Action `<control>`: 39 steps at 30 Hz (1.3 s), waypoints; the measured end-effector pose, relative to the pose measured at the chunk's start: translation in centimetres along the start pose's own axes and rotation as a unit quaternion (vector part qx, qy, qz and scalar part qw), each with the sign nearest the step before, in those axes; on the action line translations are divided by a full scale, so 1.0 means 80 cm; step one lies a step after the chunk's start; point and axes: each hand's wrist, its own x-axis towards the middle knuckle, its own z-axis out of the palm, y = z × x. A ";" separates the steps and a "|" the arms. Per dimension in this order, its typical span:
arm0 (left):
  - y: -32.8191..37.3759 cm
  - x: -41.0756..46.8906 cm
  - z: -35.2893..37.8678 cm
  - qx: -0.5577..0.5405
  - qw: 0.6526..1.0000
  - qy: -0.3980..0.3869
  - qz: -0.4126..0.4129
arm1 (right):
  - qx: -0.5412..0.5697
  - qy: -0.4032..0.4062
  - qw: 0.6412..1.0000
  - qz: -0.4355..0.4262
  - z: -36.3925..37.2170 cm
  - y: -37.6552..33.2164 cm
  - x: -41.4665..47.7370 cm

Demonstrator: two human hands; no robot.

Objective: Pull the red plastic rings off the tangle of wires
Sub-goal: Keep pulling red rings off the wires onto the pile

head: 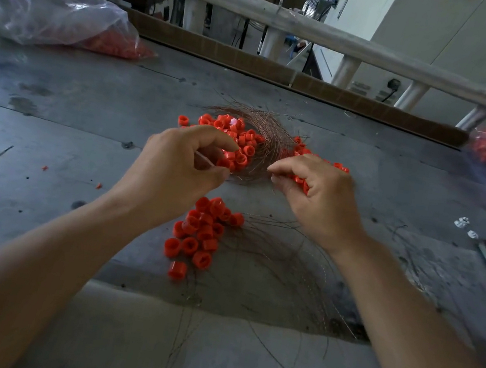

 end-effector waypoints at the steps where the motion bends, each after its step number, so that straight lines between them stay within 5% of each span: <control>1: 0.002 -0.001 -0.001 -0.011 1.000 -0.006 0.002 | -0.002 0.006 1.000 -0.004 0.000 -0.001 0.000; 29: 0.014 -0.006 -0.003 -0.104 0.993 -0.037 0.047 | 0.057 0.077 0.995 0.012 -0.033 -0.036 -0.001; 39: 0.011 -0.006 -0.003 -0.173 0.984 -0.039 0.024 | 0.067 0.023 0.997 -0.011 -0.026 -0.048 -0.004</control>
